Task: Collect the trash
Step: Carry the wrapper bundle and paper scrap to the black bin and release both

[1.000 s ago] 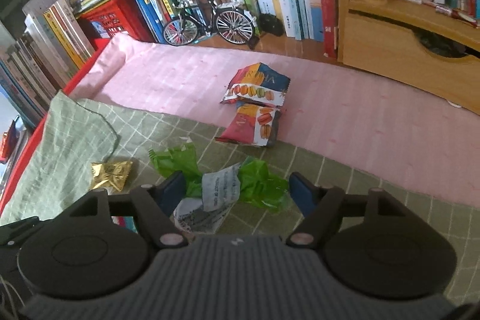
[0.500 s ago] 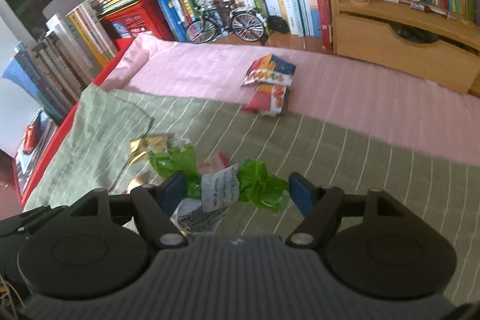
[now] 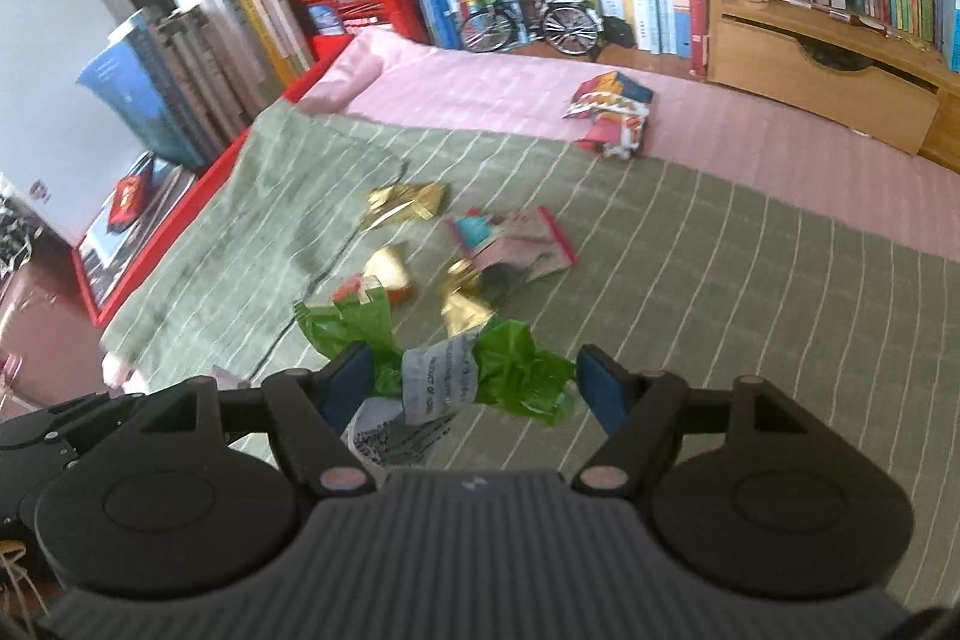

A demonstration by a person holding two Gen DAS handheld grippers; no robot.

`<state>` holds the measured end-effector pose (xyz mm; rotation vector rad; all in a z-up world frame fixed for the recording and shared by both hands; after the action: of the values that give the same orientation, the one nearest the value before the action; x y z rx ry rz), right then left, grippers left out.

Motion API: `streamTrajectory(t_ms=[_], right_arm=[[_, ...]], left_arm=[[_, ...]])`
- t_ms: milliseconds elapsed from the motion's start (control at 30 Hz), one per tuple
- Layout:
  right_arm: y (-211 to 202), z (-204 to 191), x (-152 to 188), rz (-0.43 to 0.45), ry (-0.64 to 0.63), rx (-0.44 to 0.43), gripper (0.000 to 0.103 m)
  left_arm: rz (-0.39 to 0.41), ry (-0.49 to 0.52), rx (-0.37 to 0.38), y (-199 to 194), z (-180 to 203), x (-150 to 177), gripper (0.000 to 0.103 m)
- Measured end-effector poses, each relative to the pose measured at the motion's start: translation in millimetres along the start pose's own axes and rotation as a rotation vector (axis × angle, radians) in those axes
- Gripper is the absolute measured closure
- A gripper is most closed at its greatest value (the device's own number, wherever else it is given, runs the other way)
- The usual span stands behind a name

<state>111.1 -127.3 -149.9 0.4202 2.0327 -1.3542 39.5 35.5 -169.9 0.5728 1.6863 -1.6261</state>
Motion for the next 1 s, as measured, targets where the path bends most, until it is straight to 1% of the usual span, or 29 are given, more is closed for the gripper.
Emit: streamTrajectory(t_ms=[267,500,767,1000], right_arm=[[-27.4,-42.6,43.3,-0.02,-0.026,-0.01,0.028],[-41.2,-71.4,89.4,-0.067,-0.043,-0.016,0.029],[-49.4,-97.8,139.1,-0.12,-0.063,-0.021,0.029],[-49.4,-113.7,176.8,-0.162,-0.093,-0.029,0.029]], left_arm=[[-0.007,0.0,0.002,-45.9,-32.3,34.4,0.064],[-0.051,-0.009,-0.007,-75.0,-61.6,78.1,0.064],[-0.113,-0.021,-0.014,-96.4,-84.1,130.2,0.064],[-0.183,-0.054,-0.018,-98.4,-98.5,174.0,0.064]])
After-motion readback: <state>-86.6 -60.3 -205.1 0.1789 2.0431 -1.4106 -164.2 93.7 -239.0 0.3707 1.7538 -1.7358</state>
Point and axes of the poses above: each gripper's, at about its wrist camera, not at the fingertips, and y roughly the way its jaws point, z to its right, x to its underside, the point moved 10 cm from there along y, roughly the way its jaws point, and after that the axes turned 10 degrees about z, right-handed, at the moved point
